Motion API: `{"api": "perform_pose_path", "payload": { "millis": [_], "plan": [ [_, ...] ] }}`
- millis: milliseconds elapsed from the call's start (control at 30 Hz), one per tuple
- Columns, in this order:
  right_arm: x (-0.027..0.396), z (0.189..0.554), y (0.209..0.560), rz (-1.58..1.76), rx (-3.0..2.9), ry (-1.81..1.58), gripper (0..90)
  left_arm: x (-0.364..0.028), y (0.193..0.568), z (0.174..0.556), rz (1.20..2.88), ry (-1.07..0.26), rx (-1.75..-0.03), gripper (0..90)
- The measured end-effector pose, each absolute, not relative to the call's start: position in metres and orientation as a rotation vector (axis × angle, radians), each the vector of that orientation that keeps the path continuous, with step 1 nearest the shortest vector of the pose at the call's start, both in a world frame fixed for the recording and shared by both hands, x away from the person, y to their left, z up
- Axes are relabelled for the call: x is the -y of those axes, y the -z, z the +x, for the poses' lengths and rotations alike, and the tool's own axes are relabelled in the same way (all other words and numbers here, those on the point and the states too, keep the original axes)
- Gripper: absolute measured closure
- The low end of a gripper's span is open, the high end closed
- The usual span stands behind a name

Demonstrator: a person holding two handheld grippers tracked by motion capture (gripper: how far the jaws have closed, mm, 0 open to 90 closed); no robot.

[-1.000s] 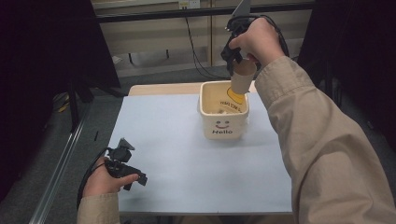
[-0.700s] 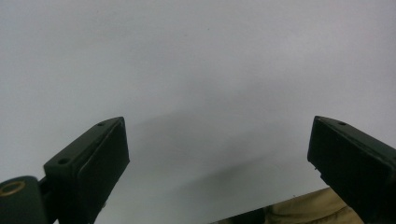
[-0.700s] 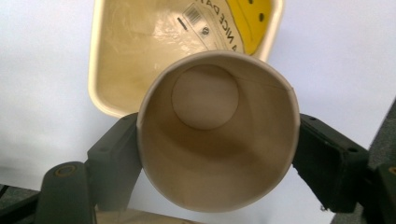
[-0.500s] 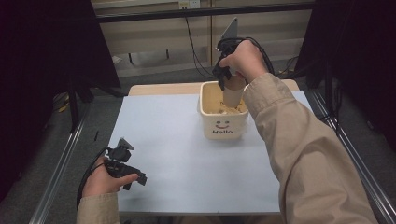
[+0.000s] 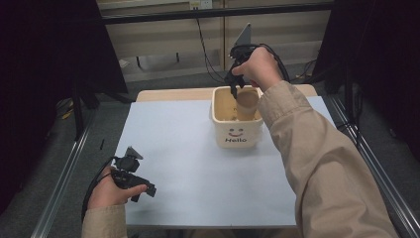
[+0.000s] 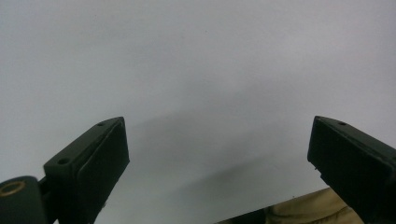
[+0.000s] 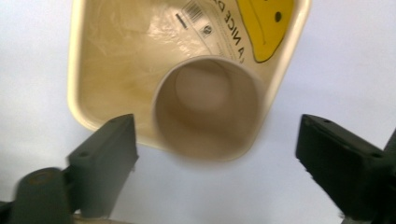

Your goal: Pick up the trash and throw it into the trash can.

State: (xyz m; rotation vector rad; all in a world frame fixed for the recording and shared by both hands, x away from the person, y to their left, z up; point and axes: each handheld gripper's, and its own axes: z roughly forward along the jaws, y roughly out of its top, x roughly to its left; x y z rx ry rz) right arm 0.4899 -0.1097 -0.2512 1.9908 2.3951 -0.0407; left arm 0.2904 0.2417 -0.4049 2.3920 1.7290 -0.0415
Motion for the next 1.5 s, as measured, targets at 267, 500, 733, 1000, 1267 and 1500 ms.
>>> {"api": "perform_pose_path", "payload": {
  "millis": [267, 500, 733, 1000, 1267, 1500],
  "plan": [
    [0.116, 0.487, 0.243, 2.030, -2.365, 0.028, 10.4, -0.242, 0.404, 0.291, 2.422, 0.036, -1.703, 5.2],
    [0.127, 0.484, 0.227, 2.036, -2.338, 0.018, 10.0, -0.241, 0.404, 0.291, 2.424, 0.032, -1.702, 5.1],
    [0.138, 0.479, 0.199, 2.043, -2.311, -0.025, 8.8, -0.241, 0.404, 0.291, 2.417, 0.029, -1.704, 5.1],
    [0.149, 0.471, 0.169, 2.045, -2.292, -0.053, 8.5, -0.240, 0.404, 0.290, 2.416, 0.021, -1.705, 5.1],
    [0.157, 0.469, 0.161, 2.056, -2.282, -0.053, 8.4, -0.239, 0.404, 0.290, 2.418, 0.020, -1.712, 5.2],
    [0.165, 0.466, 0.155, 2.042, -2.275, -0.054, 7.9, -0.240, 0.405, 0.289, 2.408, 0.009, -1.726, 5.2]
  ]
}}
